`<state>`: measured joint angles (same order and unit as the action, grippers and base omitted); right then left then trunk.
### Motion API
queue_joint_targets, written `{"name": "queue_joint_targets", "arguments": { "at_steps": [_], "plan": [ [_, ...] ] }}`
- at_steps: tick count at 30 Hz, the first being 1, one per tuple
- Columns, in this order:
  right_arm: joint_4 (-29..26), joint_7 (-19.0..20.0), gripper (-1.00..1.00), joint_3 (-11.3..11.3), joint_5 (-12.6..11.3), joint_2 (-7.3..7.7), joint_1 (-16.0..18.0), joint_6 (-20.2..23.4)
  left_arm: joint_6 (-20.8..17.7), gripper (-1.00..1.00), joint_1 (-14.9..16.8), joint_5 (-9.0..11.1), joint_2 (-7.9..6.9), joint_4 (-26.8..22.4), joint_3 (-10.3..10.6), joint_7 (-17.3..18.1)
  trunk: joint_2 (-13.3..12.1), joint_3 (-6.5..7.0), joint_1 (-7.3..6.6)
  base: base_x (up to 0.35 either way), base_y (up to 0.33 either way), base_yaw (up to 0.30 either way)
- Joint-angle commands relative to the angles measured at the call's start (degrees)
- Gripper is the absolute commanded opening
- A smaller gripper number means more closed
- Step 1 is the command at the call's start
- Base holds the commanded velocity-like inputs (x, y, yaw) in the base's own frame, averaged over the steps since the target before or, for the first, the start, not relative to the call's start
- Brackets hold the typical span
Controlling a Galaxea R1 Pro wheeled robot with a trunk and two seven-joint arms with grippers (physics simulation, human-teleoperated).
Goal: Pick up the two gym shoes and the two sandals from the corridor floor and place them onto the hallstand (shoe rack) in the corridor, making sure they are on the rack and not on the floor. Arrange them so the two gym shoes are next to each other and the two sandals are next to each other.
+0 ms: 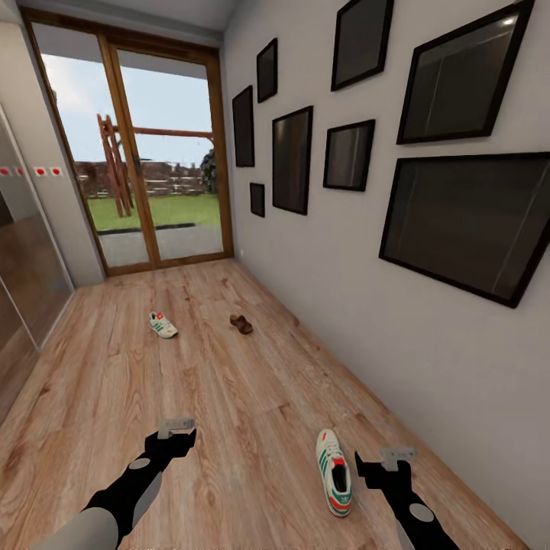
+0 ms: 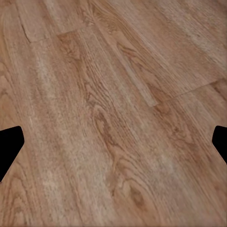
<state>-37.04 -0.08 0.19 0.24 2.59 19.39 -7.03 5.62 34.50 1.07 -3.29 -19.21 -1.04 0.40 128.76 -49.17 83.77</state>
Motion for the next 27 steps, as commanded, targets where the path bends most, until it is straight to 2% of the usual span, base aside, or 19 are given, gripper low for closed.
{"name": "queue_joint_targets", "arguments": {
  "at_steps": [1,27],
  "plan": [
    [0.0,0.0,1.00,0.0,0.0,-0.02,0.0,-0.2,0.2,1.00,0.0,0.1,0.00,0.0,-0.1,0.0,0.4,-0.24,0.21,0.000,0.000,-0.004],
    [-0.1,0.0,1.00,0.1,0.0,-0.06,0.0,-0.2,0.4,1.00,0.0,0.2,0.03,0.1,-0.1,0.0,10.9,-4.90,5.92,0.000,0.000,0.000]
  ]
}}
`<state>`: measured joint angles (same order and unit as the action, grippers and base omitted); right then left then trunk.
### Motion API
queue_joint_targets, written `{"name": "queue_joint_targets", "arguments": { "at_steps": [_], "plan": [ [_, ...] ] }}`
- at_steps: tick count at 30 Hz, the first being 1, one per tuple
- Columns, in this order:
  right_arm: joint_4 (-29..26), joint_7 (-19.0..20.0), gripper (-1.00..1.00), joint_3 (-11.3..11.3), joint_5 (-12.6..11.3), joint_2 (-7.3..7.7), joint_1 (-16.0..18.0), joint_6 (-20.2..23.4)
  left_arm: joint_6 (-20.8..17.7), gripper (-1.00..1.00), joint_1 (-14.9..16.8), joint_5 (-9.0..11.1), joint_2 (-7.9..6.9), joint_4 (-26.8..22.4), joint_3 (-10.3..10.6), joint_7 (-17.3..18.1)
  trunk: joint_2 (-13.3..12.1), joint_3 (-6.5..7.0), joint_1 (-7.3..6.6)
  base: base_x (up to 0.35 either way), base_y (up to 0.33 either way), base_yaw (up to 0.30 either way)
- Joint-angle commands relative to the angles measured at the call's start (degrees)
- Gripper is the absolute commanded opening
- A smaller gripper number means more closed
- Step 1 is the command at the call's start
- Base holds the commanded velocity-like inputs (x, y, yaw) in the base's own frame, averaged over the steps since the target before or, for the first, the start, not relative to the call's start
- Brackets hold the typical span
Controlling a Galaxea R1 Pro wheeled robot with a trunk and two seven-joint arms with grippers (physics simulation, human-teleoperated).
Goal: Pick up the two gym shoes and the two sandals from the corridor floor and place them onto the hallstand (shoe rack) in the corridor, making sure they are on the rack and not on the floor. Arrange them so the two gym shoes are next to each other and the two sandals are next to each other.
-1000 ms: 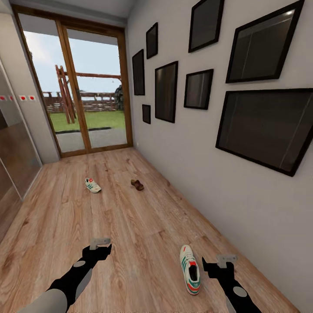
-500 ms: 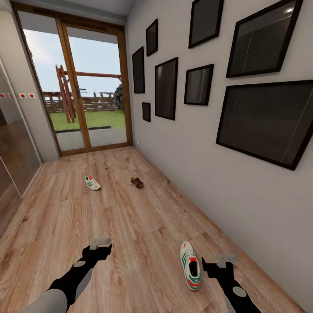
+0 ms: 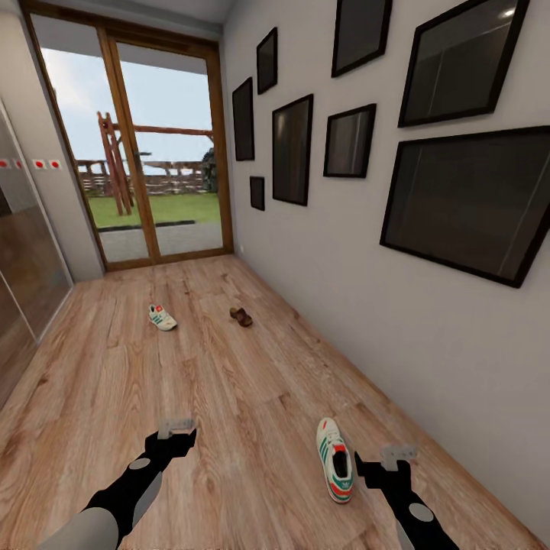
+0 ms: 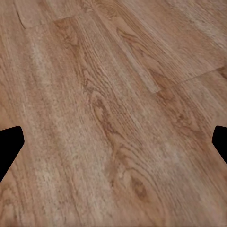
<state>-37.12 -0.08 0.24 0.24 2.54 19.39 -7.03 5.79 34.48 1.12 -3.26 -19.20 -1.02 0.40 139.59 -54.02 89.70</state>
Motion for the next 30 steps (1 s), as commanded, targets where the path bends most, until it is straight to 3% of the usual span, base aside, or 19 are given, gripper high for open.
{"name": "queue_joint_targets", "arguments": {
  "at_steps": [1,9,26,30],
  "plan": [
    [0.0,0.0,1.00,0.0,0.0,0.00,0.0,-0.2,0.2,1.00,0.0,0.1,0.01,0.0,-0.1,0.0,0.4,-0.24,0.21,0.000,0.000,0.000],
    [0.0,0.0,1.00,0.0,0.0,0.01,0.0,-0.2,0.2,1.00,0.1,0.1,0.01,0.0,-0.1,0.0,3.6,-1.67,1.97,0.000,0.000,0.000],
    [0.2,0.0,1.00,0.0,0.1,-0.06,0.0,-0.2,0.4,1.00,0.1,0.1,0.01,0.0,0.0,0.0,3.9,-5.71,2.41,0.000,0.000,0.000],
    [0.2,0.0,1.00,0.0,0.1,-0.07,0.0,-0.2,0.5,1.00,0.0,0.0,0.06,0.0,0.1,0.1,3.9,-6.06,2.41,0.000,0.000,0.000]
  ]
}}
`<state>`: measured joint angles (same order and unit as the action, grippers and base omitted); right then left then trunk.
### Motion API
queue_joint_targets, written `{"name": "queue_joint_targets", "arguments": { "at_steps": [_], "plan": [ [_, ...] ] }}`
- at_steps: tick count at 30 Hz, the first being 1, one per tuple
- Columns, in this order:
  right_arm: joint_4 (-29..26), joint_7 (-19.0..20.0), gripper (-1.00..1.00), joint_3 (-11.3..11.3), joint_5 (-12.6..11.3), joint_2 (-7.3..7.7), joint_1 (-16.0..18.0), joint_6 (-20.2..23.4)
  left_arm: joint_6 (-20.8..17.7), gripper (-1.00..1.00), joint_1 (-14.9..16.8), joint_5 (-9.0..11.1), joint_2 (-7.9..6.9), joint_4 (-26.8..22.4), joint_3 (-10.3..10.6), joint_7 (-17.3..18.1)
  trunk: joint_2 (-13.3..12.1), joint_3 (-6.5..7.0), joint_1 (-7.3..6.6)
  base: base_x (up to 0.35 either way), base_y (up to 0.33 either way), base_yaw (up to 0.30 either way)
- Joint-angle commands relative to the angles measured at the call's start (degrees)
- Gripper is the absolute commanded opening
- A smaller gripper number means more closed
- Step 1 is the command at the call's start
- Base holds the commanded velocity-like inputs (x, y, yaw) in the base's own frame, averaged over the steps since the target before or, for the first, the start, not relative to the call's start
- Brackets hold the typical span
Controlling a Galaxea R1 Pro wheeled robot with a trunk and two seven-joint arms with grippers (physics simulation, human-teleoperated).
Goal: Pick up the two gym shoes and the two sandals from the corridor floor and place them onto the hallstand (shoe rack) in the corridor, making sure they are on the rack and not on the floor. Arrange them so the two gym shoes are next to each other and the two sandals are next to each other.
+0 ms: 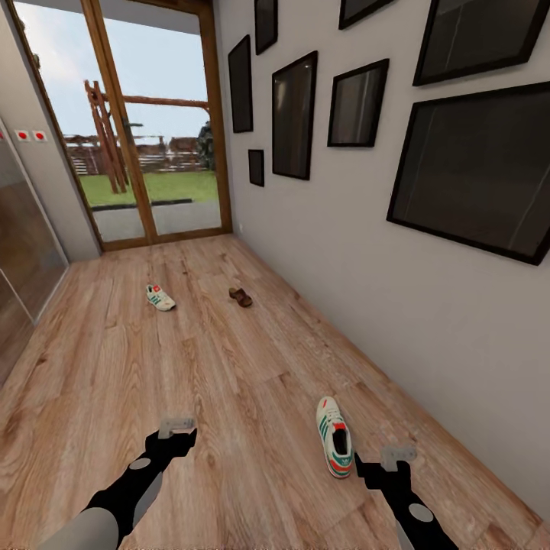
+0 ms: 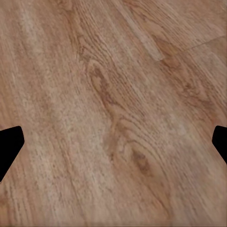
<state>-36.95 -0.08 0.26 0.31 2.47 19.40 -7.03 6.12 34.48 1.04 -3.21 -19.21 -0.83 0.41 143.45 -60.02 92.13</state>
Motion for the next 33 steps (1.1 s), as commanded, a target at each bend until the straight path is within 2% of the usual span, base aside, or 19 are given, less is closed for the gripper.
{"name": "queue_joint_targets", "arguments": {
  "at_steps": [1,11,25,33],
  "plan": [
    [0.0,0.0,1.00,0.0,0.0,0.00,0.0,-0.2,0.2,1.00,0.0,0.1,0.01,0.0,0.0,0.1,0.0,-0.14,-0.01,0.000,0.000,0.000],
    [0.1,0.0,1.00,0.1,0.0,-0.01,0.0,-0.2,0.2,1.00,0.0,-0.1,-0.11,0.0,0.0,0.1,0.0,-1.05,-0.01,0.021,0.000,0.000],
    [0.0,0.0,1.00,0.0,0.0,0.00,0.0,-0.2,0.0,1.00,0.1,-0.2,-0.05,0.1,-0.1,0.0,0.0,-1.81,-0.01,0.283,0.000,0.000],
    [0.0,0.0,1.00,0.0,0.0,-0.01,0.0,-0.2,0.3,1.00,-0.1,-0.1,-0.05,0.1,0.0,0.0,0.0,-1.82,-0.01,0.051,0.000,0.000]
  ]
}}
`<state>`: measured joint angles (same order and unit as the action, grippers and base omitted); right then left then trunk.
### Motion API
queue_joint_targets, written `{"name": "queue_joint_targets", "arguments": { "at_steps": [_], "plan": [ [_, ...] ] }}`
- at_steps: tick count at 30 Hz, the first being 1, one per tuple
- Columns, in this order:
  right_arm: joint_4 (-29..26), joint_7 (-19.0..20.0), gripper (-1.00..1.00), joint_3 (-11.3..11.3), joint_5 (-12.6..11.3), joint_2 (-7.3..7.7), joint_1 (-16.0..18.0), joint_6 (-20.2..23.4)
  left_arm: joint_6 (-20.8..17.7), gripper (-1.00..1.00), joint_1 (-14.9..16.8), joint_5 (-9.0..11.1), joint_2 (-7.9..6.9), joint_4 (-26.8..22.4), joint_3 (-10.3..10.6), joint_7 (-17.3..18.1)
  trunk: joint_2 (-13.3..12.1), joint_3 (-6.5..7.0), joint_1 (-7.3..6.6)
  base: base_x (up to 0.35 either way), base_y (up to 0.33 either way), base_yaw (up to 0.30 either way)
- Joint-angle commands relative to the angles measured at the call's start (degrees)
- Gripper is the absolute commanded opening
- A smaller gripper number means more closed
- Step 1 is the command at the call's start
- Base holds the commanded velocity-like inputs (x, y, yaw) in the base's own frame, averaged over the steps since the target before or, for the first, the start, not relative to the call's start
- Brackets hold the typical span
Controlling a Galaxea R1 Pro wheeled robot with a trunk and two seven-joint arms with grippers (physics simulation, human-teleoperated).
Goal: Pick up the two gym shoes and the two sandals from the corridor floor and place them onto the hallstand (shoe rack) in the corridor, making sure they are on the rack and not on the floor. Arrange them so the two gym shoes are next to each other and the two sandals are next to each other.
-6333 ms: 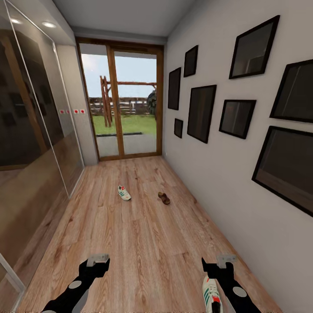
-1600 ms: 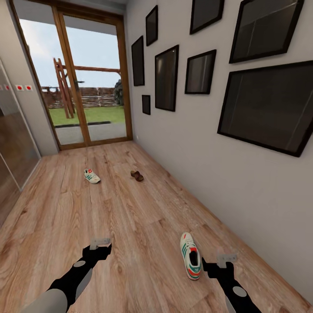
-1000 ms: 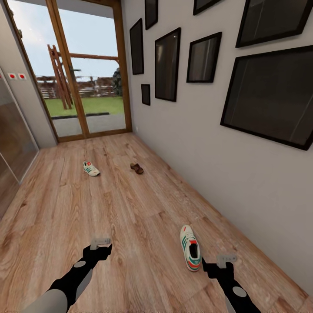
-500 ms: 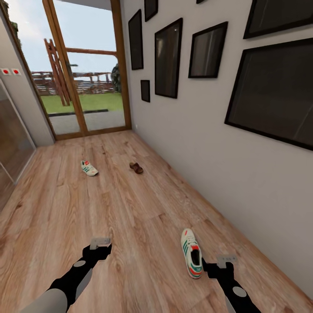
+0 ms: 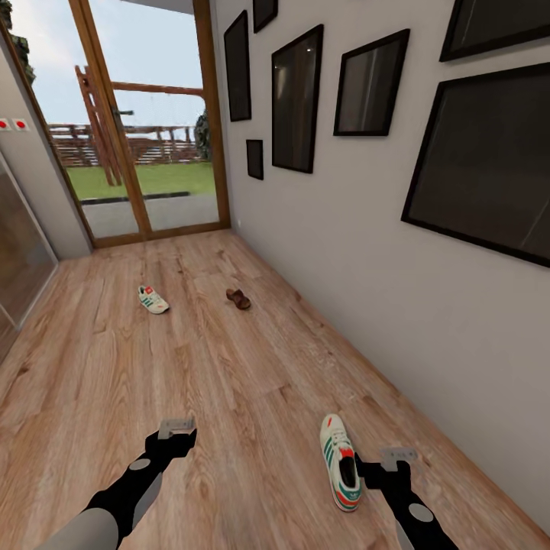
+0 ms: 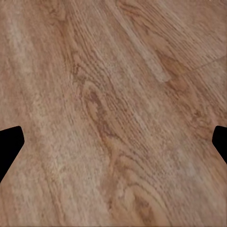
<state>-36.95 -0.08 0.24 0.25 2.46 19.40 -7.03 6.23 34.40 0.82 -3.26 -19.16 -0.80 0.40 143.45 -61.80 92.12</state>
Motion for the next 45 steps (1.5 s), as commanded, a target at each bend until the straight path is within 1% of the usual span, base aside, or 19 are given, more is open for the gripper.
{"name": "queue_joint_targets", "arguments": {
  "at_steps": [1,7,19,26,45],
  "plan": [
    [0.0,0.0,1.00,0.0,0.0,0.00,0.0,-0.2,0.2,1.00,0.0,0.1,0.01,0.1,-0.1,0.0,0.0,-0.05,-0.01,0.100,0.000,0.000],
    [-0.1,0.1,1.00,0.1,0.0,0.00,0.0,-0.2,0.2,1.00,0.0,0.1,0.02,0.1,-0.1,0.0,0.0,-0.05,-0.01,0.166,0.119,0.000],
    [-0.1,0.1,1.00,0.0,0.0,0.00,0.0,-0.2,0.3,1.00,0.1,0.0,-0.07,-0.1,0.1,0.3,0.0,-0.05,-0.01,0.014,0.017,0.000],
    [-0.1,0.0,1.00,0.1,0.0,0.00,0.0,-0.2,0.3,1.00,0.1,0.1,-0.11,0.0,0.0,0.4,0.1,-1.81,0.18,0.000,0.000,0.000],
    [-0.1,0.0,1.00,0.1,0.0,0.08,0.0,-0.2,0.4,1.00,0.0,0.3,0.01,0.0,0.0,0.4,0.4,-7.69,0.67,0.000,0.000,0.000]
  ]
}}
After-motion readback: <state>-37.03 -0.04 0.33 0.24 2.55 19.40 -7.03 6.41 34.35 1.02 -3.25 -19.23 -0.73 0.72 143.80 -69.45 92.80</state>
